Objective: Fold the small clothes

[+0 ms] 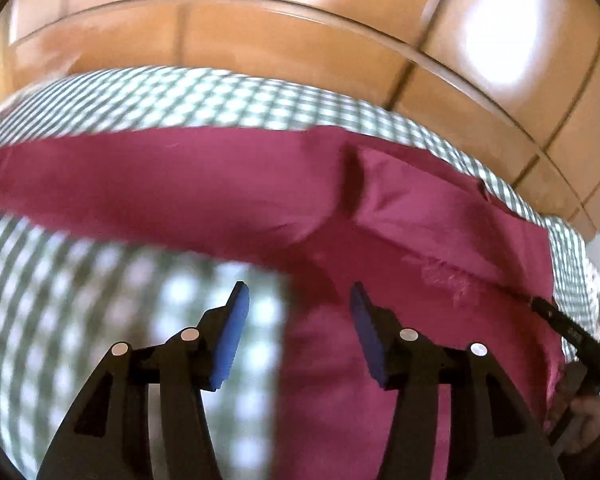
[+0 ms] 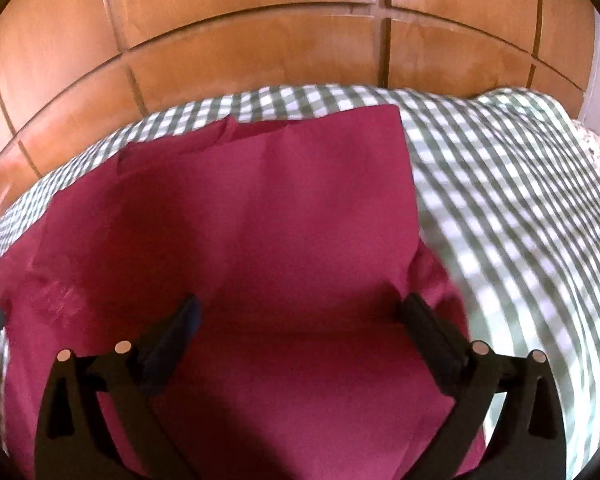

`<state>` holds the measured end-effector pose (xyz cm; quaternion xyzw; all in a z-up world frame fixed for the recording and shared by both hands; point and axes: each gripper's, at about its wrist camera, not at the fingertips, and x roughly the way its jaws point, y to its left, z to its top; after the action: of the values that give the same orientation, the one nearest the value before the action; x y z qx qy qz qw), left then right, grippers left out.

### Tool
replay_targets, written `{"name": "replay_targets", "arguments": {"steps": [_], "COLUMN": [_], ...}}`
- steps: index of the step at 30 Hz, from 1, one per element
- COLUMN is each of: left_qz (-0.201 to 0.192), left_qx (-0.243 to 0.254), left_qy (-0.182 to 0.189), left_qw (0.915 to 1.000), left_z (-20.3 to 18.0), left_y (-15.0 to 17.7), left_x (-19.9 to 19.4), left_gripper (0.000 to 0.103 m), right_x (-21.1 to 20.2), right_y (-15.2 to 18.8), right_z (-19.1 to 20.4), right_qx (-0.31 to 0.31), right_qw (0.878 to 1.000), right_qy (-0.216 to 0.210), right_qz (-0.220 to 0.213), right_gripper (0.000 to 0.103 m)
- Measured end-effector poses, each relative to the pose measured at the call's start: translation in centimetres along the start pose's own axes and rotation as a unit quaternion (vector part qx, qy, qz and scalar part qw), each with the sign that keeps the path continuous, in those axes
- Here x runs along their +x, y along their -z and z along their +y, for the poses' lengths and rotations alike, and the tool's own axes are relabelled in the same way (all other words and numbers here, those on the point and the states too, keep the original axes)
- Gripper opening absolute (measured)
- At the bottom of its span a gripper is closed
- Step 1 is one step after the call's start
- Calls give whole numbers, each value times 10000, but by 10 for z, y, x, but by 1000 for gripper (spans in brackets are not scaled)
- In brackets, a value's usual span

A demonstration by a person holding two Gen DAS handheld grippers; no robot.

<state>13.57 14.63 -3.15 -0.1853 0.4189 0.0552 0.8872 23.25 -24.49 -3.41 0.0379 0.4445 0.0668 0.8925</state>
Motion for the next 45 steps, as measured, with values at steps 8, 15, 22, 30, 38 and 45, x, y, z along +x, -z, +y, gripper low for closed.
{"name": "replay_targets", "arguments": {"steps": [8,15,22,30,38,45], "left_qz": [-228,-719,-672,-742,-942,-1267], "left_qx": [-1444,-2545,-3373,-3654,-3087,-1742], "left_qy": [43,-267,-484,-411,-304,1065], "left_qw": [9892,9640,9377,9270,9460,9707], "left_z": [119,210,286,323,288,144], "left_y": [18,2,-25,-58,-79,-88], "left_x": [-45,-74,-74,-51,-55,-77], "left_gripper": [51,56,61,49,6,6], "right_x": [-28,-28,-28,-29,-29,-29], "right_y": [61,83,86,88,88,88], "right_z": [32,27,27,27,26,25], "right_qx": [-721,-673,-768,-771,-755,-717], "right_qw": [9969,9976,9969,9969,9969,9970], "right_qy": [-210,-119,-116,-122,-140,-191], "right_qz": [256,110,-83,-139,-173,-201], "right_gripper": [101,101,101,101,101,101]}}
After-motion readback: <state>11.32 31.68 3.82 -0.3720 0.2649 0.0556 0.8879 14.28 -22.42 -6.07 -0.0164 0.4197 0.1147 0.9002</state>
